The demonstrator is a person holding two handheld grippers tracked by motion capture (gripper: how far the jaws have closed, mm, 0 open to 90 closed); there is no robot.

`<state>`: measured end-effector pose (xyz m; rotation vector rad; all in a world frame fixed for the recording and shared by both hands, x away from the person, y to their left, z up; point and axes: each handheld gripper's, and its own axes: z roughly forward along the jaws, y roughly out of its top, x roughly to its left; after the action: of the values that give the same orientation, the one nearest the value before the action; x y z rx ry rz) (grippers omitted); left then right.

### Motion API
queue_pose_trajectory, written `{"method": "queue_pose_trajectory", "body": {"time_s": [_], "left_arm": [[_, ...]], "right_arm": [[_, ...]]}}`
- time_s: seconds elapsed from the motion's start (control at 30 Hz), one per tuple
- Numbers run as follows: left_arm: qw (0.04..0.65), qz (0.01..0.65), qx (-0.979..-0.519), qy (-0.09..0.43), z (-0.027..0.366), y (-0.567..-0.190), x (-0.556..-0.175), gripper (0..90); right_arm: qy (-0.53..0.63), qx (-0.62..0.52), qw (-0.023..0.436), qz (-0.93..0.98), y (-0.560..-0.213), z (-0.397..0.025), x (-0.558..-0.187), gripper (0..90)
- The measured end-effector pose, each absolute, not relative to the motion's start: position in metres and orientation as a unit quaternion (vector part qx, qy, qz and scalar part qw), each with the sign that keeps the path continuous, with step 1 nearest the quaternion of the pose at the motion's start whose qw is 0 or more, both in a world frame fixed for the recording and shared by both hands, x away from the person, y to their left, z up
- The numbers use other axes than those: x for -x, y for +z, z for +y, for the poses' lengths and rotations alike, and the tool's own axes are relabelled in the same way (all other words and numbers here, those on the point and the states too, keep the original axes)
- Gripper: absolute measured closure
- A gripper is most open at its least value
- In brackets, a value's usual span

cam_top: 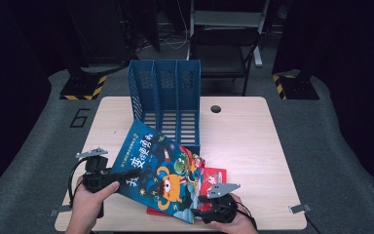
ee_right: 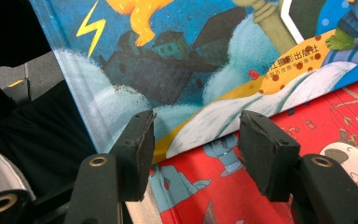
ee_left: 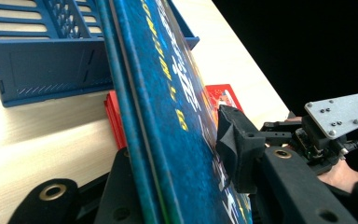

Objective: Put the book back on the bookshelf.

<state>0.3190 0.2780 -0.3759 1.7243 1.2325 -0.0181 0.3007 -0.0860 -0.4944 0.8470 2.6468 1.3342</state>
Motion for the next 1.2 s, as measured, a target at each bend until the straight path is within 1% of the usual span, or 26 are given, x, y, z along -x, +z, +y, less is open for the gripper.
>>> {"method": "queue_pose_trajectory", "body": {"time_s": [0.23,0.3,0.37,0.47,0.53,0.8,1.0,1.03,1.13,1.2], "left_arm": [[0.493,0.517,-0.700,-0.006,0.279,-0.378,-0.320,68.7],[0.490,0.514,-0.704,-0.010,0.281,-0.377,-0.321,69.2],[0.494,0.515,-0.700,-0.017,0.281,-0.373,-0.323,70.4],[0.491,0.510,-0.706,-0.020,0.282,-0.369,-0.325,71.6],[0.491,0.509,-0.706,-0.018,0.282,-0.366,-0.328,72.3],[0.485,0.506,-0.713,-0.022,0.283,-0.357,-0.336,73.8],[0.481,0.503,-0.717,-0.028,0.285,-0.350,-0.345,75.0],[0.483,0.506,-0.714,-0.026,0.285,-0.349,-0.347,75.3],[0.478,0.503,-0.720,-0.027,0.288,-0.343,-0.352,75.9],[0.477,0.504,-0.719,-0.026,0.288,-0.341,-0.353,76.3]], "right_arm": [[0.434,-0.279,0.021,0.857,-0.494,-0.086,-0.301,45.4],[0.439,-0.280,0.022,0.853,-0.495,-0.085,-0.302,45.5],[0.442,-0.297,0.004,0.846,-0.495,-0.083,-0.303,45.4],[0.441,-0.299,0.002,0.846,-0.494,-0.077,-0.304,45.2],[0.442,-0.290,0.012,0.849,-0.493,-0.074,-0.304,45.1],[0.434,-0.296,0.011,0.851,-0.491,-0.064,-0.303,45.1],[0.427,-0.296,0.019,0.854,-0.491,-0.055,-0.303,44.5],[0.423,-0.295,0.028,0.856,-0.490,-0.050,-0.303,44.2],[0.416,-0.291,0.030,0.861,-0.489,-0.044,-0.305,43.9],[0.419,-0.295,0.023,0.858,-0.489,-0.041,-0.306,43.8]]}}
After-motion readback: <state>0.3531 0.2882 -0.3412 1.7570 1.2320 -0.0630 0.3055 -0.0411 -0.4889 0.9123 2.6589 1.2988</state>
